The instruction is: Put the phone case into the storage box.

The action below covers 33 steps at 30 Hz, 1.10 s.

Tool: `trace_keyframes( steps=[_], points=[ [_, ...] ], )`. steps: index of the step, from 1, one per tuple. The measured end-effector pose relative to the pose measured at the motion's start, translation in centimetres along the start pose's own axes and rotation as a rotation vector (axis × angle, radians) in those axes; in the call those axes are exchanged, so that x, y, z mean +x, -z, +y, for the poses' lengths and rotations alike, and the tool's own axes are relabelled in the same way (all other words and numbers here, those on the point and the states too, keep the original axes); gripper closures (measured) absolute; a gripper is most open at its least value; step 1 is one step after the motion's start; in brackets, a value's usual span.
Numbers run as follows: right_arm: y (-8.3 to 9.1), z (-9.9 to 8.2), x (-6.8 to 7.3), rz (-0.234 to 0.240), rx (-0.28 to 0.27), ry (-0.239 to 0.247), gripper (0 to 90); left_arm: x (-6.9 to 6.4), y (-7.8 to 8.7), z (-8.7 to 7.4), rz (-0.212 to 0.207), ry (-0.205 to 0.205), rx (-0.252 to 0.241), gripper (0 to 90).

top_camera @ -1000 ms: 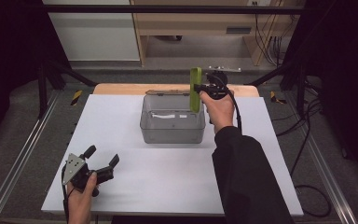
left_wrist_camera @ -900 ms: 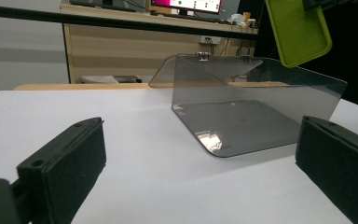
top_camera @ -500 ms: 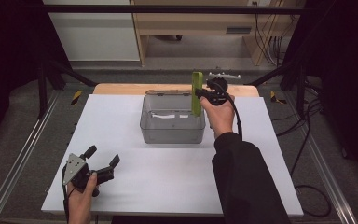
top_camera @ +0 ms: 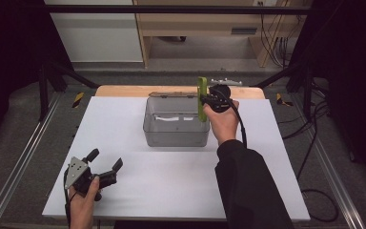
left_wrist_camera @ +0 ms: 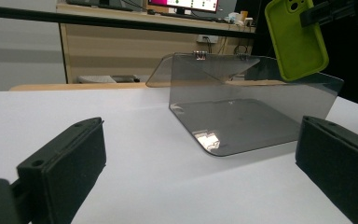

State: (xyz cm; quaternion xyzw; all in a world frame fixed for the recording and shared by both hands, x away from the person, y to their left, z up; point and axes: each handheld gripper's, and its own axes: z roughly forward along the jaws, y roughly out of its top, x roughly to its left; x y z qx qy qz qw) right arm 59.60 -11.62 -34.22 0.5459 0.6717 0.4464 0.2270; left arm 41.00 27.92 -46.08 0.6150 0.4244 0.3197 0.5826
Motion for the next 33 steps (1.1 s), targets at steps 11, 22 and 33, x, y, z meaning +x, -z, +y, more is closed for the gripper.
trace_keyframes(
  steps=[11, 22, 33],
  points=[
    [-0.2, -0.5, 0.1, -0.025, 0.015, 0.016, 77.9, -0.1, 0.0, 0.0, -0.005, -0.004, 0.002, 1.4],
    [-0.2, -1.1, -0.1, -0.031, 0.020, 0.011, 77.9, -0.3, -0.1, 0.0, -0.011, -0.018, 0.005, 1.5],
    [-0.5, -2.1, -0.6, -0.052, 0.038, 0.014, 77.9, -0.3, -0.2, -0.1, -0.013, -0.015, 0.008, 1.4]
  ],
)
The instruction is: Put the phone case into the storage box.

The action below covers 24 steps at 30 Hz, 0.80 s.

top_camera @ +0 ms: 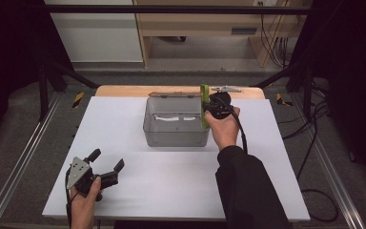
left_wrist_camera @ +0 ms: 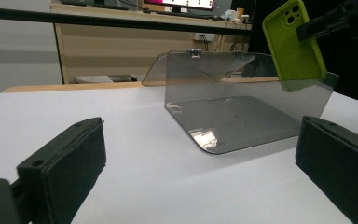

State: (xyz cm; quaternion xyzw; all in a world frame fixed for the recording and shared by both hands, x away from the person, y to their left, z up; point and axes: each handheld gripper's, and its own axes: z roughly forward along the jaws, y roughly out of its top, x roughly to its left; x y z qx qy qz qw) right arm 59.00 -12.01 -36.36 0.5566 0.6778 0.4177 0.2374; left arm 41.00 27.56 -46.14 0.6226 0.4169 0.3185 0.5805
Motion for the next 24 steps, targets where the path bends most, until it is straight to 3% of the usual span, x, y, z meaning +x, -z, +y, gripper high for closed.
trace_keyframes(
  steps=[24],
  points=[
    [-0.81, -0.79, 0.23, -0.022, 0.040, 0.008, 77.8, 0.05, -0.03, 0.00, -0.005, 0.004, -0.005, 1.4]
  ],
)
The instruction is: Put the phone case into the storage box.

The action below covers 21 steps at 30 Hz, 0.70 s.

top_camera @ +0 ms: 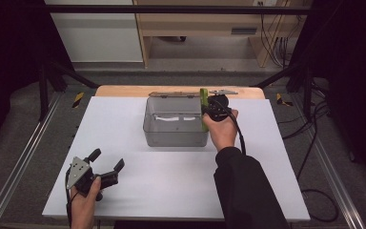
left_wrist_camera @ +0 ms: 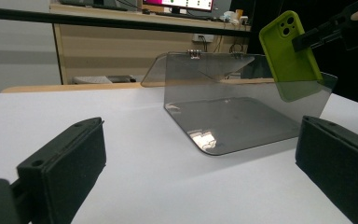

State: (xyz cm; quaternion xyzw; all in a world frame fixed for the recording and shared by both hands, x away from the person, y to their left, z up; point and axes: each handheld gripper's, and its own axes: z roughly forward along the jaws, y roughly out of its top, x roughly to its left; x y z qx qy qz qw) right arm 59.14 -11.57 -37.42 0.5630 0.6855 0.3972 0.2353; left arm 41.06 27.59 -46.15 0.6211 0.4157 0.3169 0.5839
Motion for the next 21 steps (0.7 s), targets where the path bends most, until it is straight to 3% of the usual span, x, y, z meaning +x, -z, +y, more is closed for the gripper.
trace_keyframes(
  steps=[21],
  points=[
    [-0.15, -0.22, -0.21, 0.012, 0.021, -0.026, 77.8, -0.08, 0.00, 0.03, -0.004, -0.006, -0.003, 1.5]
  ],
)
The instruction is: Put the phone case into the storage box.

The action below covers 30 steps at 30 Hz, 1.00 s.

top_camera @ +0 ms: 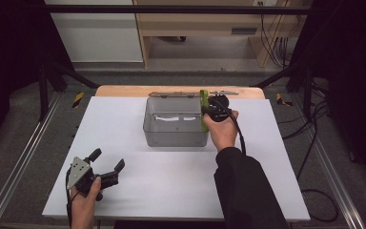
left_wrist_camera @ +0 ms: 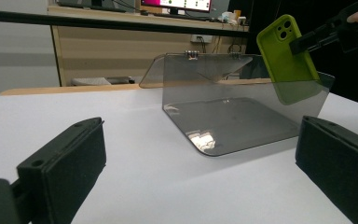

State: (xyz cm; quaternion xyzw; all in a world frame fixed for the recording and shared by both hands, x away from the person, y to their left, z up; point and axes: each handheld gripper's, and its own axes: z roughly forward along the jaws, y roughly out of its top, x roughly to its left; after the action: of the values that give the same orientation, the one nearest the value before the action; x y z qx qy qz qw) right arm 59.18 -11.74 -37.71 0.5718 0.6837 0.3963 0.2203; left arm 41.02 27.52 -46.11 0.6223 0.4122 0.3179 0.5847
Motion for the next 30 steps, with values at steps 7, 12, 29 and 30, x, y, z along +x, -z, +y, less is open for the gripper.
trace_keyframes(
  steps=[7, 12, 29, 30],
  points=[
    [0.13, -0.09, 0.13, 0.003, 0.000, 0.000, 77.8, 0.04, 0.01, 0.00, -0.001, 0.001, -0.001, 1.5],
    [0.18, -0.07, 0.07, 0.007, -0.003, -0.004, 77.8, 0.02, 0.02, 0.01, -0.006, -0.006, 0.001, 1.5],
    [-0.21, -0.44, -0.17, 0.020, 0.023, -0.026, 77.8, -0.10, -0.06, 0.01, -0.014, -0.009, 0.001, 1.6],
    [-0.24, -0.48, -0.20, 0.022, 0.024, -0.028, 77.8, -0.11, -0.07, 0.01, -0.014, -0.009, 0.001, 1.6]
  ],
)
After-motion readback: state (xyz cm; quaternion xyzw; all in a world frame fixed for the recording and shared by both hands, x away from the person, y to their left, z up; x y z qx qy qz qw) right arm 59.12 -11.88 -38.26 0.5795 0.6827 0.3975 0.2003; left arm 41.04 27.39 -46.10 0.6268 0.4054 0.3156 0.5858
